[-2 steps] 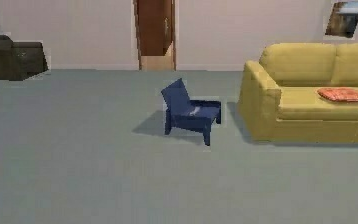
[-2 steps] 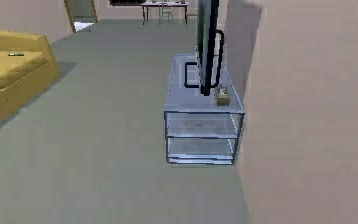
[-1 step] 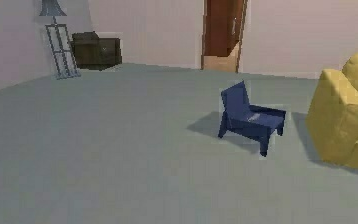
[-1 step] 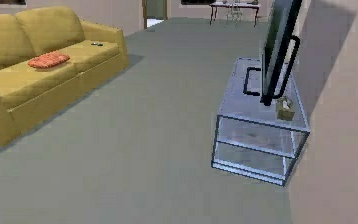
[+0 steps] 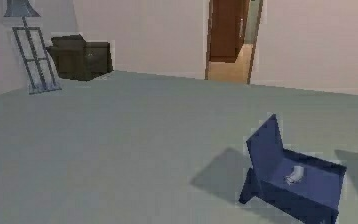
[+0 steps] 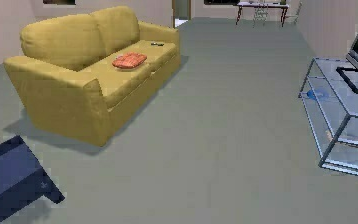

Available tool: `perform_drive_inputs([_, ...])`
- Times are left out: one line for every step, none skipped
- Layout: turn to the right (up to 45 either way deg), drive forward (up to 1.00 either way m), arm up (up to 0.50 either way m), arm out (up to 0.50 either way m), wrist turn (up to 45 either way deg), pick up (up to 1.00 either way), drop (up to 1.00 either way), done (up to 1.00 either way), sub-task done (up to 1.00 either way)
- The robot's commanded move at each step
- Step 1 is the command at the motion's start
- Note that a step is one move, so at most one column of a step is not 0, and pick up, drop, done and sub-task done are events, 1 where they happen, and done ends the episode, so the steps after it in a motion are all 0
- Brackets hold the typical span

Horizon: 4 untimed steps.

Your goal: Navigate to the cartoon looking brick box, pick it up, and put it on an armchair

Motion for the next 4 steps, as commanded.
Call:
perform_drive_inputs([-3.0, 0.00, 0.00, 0.00, 0.0, 0.00, 0.00, 0.00, 0.00])
perform_drive_inputs([0.0, 1.00, 0.00, 0.00, 0.0, 0.00, 0.00, 0.00, 0.00])
perform_drive_inputs([-15.0, 0.00, 0.00, 0.00, 0.0, 0.00, 0.00, 0.00, 0.00])
perform_drive_inputs([0.0, 0.10, 0.00, 0.00, 0.0, 0.00, 0.00, 0.00, 0.00])
